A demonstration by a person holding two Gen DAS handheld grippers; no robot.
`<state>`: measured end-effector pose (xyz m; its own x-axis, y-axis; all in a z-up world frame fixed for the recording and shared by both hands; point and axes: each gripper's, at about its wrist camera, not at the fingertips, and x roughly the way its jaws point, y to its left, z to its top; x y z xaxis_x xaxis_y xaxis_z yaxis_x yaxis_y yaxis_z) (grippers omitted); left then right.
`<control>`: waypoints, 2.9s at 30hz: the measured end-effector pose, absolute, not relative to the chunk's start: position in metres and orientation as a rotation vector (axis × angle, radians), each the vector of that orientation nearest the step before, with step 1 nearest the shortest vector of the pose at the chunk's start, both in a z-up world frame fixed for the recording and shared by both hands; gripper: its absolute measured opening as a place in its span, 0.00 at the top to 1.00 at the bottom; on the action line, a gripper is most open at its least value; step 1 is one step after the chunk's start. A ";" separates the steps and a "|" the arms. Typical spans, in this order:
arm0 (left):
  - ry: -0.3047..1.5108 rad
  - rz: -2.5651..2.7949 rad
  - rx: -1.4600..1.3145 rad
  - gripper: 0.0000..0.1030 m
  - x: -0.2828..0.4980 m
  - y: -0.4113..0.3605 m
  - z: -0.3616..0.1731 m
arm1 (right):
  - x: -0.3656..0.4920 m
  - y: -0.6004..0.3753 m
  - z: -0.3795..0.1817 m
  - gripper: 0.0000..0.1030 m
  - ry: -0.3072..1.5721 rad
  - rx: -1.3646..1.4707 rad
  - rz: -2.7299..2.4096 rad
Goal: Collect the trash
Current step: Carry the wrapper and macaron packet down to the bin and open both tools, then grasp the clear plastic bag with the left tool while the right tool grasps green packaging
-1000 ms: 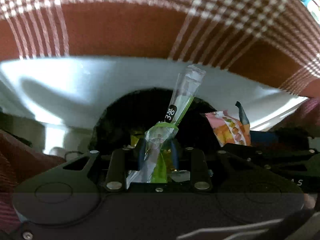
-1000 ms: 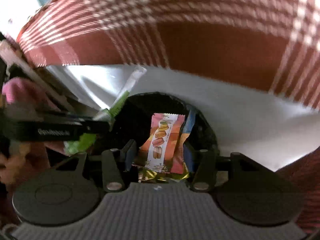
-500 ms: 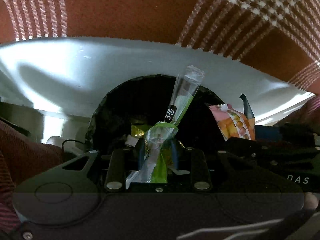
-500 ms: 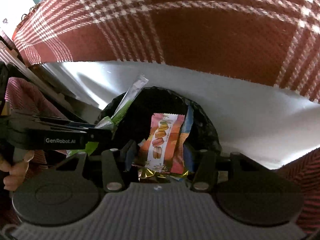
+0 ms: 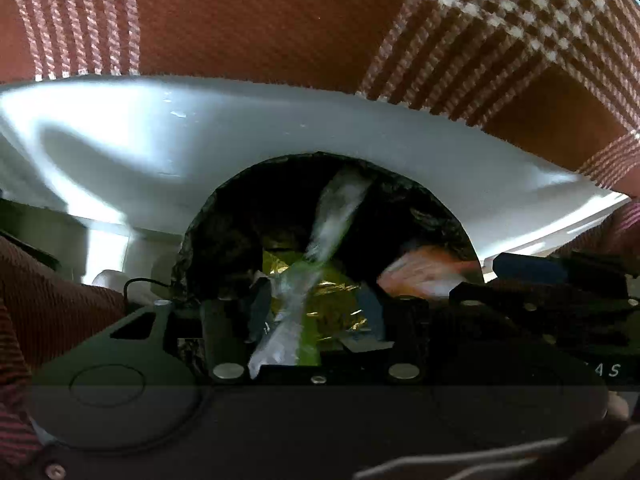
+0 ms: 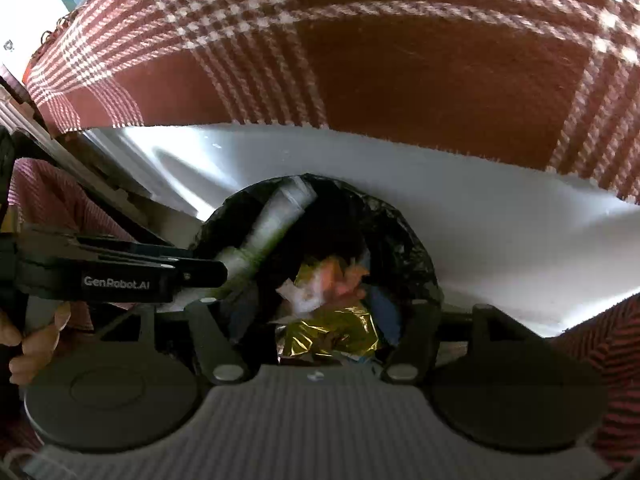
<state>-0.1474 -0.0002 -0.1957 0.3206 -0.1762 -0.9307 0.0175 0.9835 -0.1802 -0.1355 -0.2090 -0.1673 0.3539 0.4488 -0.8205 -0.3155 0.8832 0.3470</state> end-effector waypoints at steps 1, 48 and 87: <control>1.239 -0.124 -0.148 0.47 -0.147 0.000 -0.195 | -0.135 -0.209 -0.167 0.26 1.104 0.138 0.495; 0.426 -0.089 -0.076 0.10 0.090 0.057 0.051 | 0.091 -0.244 0.067 0.06 0.557 0.157 0.340; 0.463 -0.157 0.209 0.27 0.159 0.006 0.010 | 0.191 -0.181 0.035 0.49 0.728 0.088 0.271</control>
